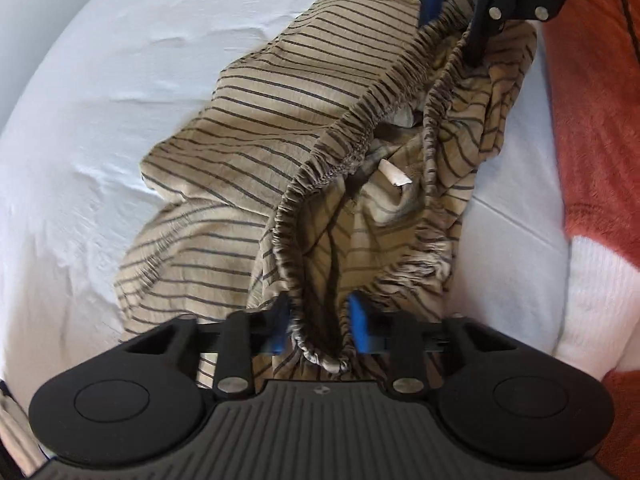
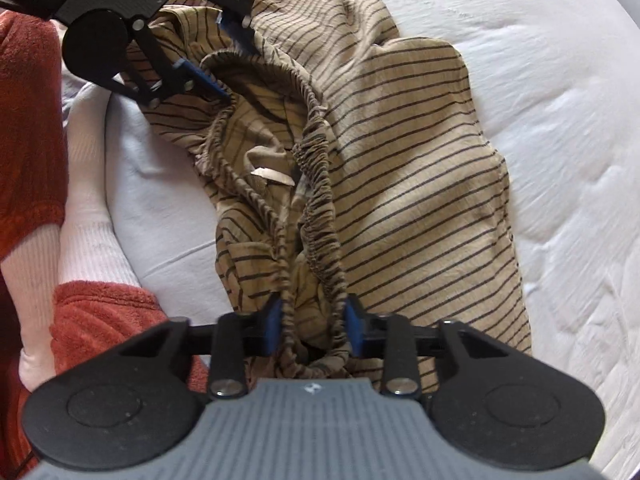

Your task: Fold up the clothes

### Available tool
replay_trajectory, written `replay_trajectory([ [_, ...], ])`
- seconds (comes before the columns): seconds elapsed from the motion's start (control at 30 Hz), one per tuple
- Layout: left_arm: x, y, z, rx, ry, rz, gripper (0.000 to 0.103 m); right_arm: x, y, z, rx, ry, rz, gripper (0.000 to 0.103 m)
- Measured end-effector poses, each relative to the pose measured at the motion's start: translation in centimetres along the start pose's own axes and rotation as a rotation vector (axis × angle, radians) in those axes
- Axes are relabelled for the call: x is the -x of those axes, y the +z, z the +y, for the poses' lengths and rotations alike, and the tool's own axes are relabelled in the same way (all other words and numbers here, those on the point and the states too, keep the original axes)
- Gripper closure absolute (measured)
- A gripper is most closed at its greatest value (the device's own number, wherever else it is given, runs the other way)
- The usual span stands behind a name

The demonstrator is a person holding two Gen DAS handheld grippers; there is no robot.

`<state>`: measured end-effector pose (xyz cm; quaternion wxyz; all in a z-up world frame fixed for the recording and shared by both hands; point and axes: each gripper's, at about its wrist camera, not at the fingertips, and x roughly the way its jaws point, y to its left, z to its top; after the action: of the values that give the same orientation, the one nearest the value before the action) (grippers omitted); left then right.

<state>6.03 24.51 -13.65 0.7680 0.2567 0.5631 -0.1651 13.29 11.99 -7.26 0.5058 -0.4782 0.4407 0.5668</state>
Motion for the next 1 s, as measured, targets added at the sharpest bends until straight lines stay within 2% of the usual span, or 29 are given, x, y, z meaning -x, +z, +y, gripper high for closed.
replay_trajectory([
  [0.03,0.4,-0.3,0.0,0.005,-0.003,-0.008,0.084,0.3,-0.1,0.1,0.006,0.001,-0.002,0.084],
  [0.07,0.8,-0.6,0.0,0.011,-0.008,-0.011,0.089,0.6,-0.2,0.2,0.012,0.002,-0.005,0.085],
  [0.17,2.4,-1.6,-0.3,0.016,-0.017,-0.006,0.098,1.7,-0.7,0.1,-0.005,-0.013,-0.018,0.090],
  [0.3,4.3,-2.9,-1.5,0.001,-0.039,0.003,0.098,3.5,-1.5,0.6,0.001,-0.047,-0.044,0.092],
  [0.37,5.1,-3.3,-2.3,0.003,-0.015,-0.016,0.098,4.3,-1.9,1.4,0.020,-0.054,-0.059,0.092],
  [0.5,5.7,-3.9,-3.5,-0.013,-0.029,0.009,0.098,4.5,-2.8,3.9,0.083,-0.108,-0.022,0.093],
  [0.57,5.8,-4.2,-4.2,-0.022,-0.041,0.023,0.098,4.3,-3.2,4.4,0.073,-0.141,-0.013,0.093],
  [0.6,5.9,-4.3,-4.6,-0.023,-0.020,0.014,0.097,4.2,-3.3,4.6,0.061,-0.144,-0.017,0.093],
  [0.63,6.0,-4.4,-5.0,-0.022,0.007,0.000,0.095,4.2,-3.5,4.7,0.053,-0.146,-0.021,0.093],
  [0.67,6.2,-4.5,-5.3,-0.021,0.034,-0.018,0.084,4.1,-3.6,4.8,0.047,-0.147,-0.025,0.093],
  [0.7,6.4,-4.5,-5.7,-0.025,0.056,-0.039,0.064,4.0,-3.7,5.0,0.041,-0.149,-0.029,0.093],
  [0.73,6.5,-4.6,-6.1,-0.030,0.076,-0.060,0.053,3.9,-3.8,5.1,0.035,-0.151,-0.033,0.093],
  [0.77,6.7,-4.6,-6.5,-0.038,0.095,-0.083,0.035,3.9,-3.8,5.1,0.027,-0.154,-0.035,0.093],
  [0.8,6.7,-4.6,-7.0,-0.049,0.111,-0.102,0.032,3.9,-3.8,5.1,0.019,-0.157,-0.038,0.093],
  [1.0,4.1,-3.6,-8.8,-0.088,0.158,-0.104,0.032,3.9,-3.8,5.3,-0.008,-0.163,-0.056,0.093],
])
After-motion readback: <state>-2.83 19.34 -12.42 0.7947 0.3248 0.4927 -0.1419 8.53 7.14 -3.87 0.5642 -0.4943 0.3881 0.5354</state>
